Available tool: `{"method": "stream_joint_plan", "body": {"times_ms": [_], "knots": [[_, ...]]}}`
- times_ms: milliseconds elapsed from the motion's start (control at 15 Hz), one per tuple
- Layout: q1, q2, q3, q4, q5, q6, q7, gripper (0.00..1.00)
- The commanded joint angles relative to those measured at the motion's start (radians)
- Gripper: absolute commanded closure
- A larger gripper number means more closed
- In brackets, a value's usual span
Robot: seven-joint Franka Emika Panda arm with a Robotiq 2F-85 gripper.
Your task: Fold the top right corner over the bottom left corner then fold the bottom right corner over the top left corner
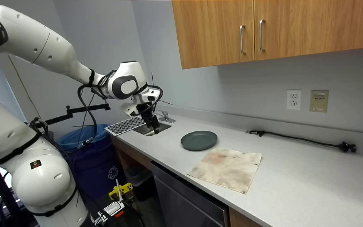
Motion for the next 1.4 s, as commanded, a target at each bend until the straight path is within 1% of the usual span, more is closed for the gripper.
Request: {"method": "stream_joint_plan", "body": {"times_ms": [0, 600, 1067, 1333], "knots": [[0.01, 0.0, -0.011, 0.001, -0.006, -0.002, 0.004, 0.0], [0.011, 0.004, -0.018, 0.003, 0.003, -0.002, -0.005, 0.0], [-0.029, 0.007, -0.062, 0.014, -0.031, -0.045, -0.005, 0.0], [-0.073, 0.011, -0.102, 0.016, -0.071, -0.043, -0.006, 0.0]]}}
